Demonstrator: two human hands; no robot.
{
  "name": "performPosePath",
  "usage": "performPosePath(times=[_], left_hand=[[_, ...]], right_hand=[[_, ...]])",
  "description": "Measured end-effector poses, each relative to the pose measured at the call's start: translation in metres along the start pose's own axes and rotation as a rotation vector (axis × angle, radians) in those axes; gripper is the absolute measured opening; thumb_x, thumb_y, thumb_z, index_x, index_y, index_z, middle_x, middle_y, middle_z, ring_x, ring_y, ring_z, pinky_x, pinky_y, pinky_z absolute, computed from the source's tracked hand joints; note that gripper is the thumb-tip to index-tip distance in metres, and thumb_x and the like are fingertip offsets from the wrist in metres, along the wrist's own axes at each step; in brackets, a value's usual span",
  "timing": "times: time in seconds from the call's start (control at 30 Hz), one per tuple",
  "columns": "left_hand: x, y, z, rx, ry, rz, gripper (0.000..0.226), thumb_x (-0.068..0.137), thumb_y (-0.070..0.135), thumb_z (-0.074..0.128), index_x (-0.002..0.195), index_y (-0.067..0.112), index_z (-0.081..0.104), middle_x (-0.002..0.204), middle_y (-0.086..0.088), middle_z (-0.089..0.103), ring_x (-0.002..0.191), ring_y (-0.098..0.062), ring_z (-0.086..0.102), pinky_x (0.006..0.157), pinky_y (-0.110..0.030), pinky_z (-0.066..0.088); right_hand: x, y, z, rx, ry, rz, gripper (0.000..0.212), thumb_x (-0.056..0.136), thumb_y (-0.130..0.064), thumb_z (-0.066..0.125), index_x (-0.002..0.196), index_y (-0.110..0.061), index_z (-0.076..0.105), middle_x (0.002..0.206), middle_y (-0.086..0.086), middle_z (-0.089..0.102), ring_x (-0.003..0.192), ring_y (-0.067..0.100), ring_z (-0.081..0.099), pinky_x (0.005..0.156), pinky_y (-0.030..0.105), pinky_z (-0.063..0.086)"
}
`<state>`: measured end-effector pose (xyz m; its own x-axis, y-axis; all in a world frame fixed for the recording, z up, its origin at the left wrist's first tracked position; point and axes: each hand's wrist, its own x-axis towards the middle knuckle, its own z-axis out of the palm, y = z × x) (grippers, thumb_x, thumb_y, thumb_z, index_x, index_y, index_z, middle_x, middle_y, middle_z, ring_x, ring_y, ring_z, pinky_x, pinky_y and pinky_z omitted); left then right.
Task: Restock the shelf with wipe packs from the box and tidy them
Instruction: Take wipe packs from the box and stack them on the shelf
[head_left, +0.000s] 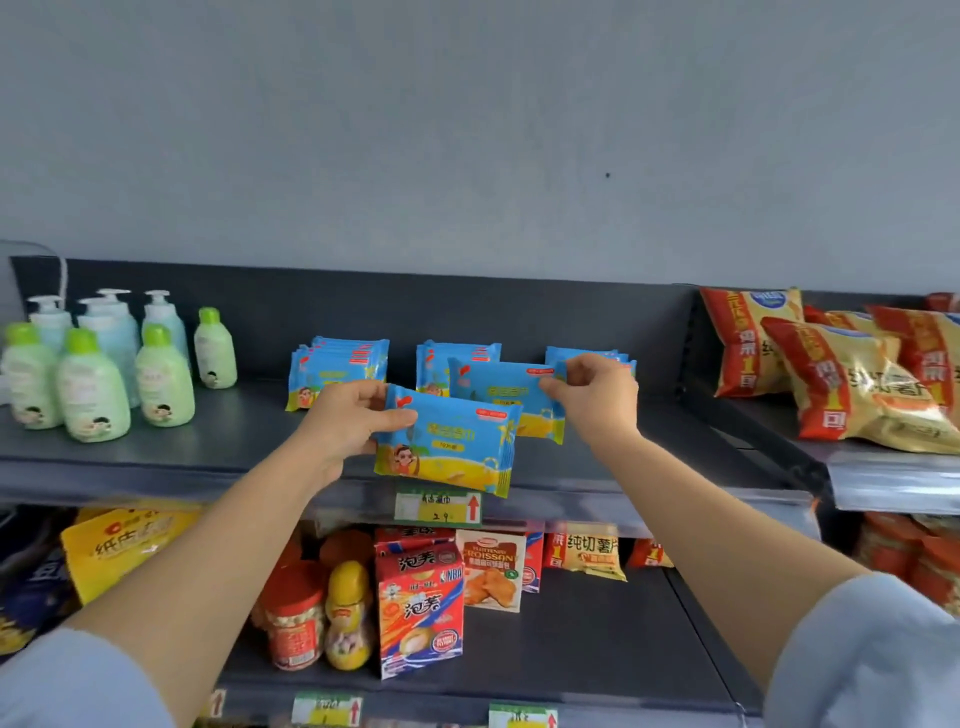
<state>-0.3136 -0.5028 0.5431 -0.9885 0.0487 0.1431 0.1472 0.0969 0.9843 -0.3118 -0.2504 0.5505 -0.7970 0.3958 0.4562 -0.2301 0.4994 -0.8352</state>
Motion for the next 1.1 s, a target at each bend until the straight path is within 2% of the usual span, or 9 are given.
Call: performPosePath(times=[0.13,0.37,0.53,0.63,0.8,0.93,1.0,1.1], left_hand=[[0.032,-0.004,0.000,0.001,0.033,-0.016,0.017,0.081,0.002,0.070,0.095,0.009,0.065,0.097,-0.007,0.071,0.089,-0.019,0.070,0.078,-0.041,0.058],[0.080,-0.017,0.004,0.040,0.079,-0.039,0.017,0.081,0.002,0.071,0.096,0.009,0.065,0.097,-0.007,0.071,0.089,-0.018,0.070,0.080,-0.041,0.058],[0.101,-0.026,0.005,0.062,0.083,-0.068,0.020,0.081,0.003,0.071,0.099,0.009,0.065,0.099,-0.007,0.071,0.091,-0.019,0.069,0.082,-0.039,0.057],[0.111,-0.028,0.005,0.081,0.072,-0.075,0.020,0.081,0.003,0.071,0.099,0.009,0.066,0.098,-0.006,0.072,0.090,-0.018,0.070,0.082,-0.038,0.057],[0.129,-0.028,0.001,0.108,0.039,-0.077,0.017,0.082,0.003,0.071,0.094,0.013,0.065,0.096,-0.003,0.071,0.088,-0.015,0.070,0.077,-0.035,0.057],[0.144,-0.024,0.002,0.140,0.008,-0.068,0.016,0.082,0.004,0.072,0.093,0.014,0.064,0.095,-0.002,0.070,0.085,-0.012,0.069,0.065,-0.026,0.055],[0.150,-0.023,0.003,0.169,-0.002,-0.064,0.017,0.082,0.005,0.072,0.094,0.013,0.064,0.096,-0.002,0.069,0.088,-0.013,0.068,0.068,-0.028,0.056],[0.159,-0.025,0.003,0.185,-0.013,-0.072,0.016,0.083,0.005,0.071,0.095,0.013,0.064,0.098,-0.002,0.069,0.093,-0.016,0.068,0.080,-0.036,0.058]], right_hand=[[0.033,0.013,0.029,0.004,-0.047,-0.009,0.021,0.080,-0.017,0.077,0.086,-0.015,0.057,0.073,-0.009,0.054,0.076,0.014,0.055,0.071,0.029,0.046],[0.086,0.036,0.076,-0.019,-0.150,0.021,0.020,0.078,-0.019,0.078,0.085,-0.014,0.060,0.081,-0.003,0.062,0.077,0.015,0.059,0.069,0.028,0.048],[0.108,0.051,0.099,-0.021,-0.175,0.084,0.024,0.078,-0.019,0.079,0.074,-0.019,0.055,0.077,-0.005,0.060,0.075,0.014,0.058,0.069,0.028,0.046],[0.117,0.055,0.110,-0.042,-0.181,0.113,0.023,0.079,-0.022,0.078,0.074,-0.021,0.055,0.078,-0.004,0.061,0.071,0.013,0.057,0.065,0.027,0.045],[0.129,0.056,0.123,-0.067,-0.164,0.131,0.021,0.081,-0.021,0.076,0.077,-0.018,0.055,0.073,-0.007,0.057,0.062,0.008,0.052,0.053,0.023,0.038],[0.136,0.057,0.131,-0.106,-0.148,0.144,0.025,0.080,-0.021,0.076,0.072,-0.020,0.053,0.077,-0.002,0.062,0.072,0.018,0.060,0.063,0.027,0.046],[0.140,0.058,0.134,-0.125,-0.142,0.142,0.023,0.080,-0.022,0.076,0.074,-0.020,0.054,0.081,0.000,0.063,0.074,0.019,0.061,0.066,0.029,0.047],[0.144,0.059,0.136,-0.144,-0.138,0.134,0.023,0.080,-0.025,0.076,0.075,-0.020,0.054,0.079,-0.001,0.062,0.072,0.017,0.060,0.066,0.030,0.049]])
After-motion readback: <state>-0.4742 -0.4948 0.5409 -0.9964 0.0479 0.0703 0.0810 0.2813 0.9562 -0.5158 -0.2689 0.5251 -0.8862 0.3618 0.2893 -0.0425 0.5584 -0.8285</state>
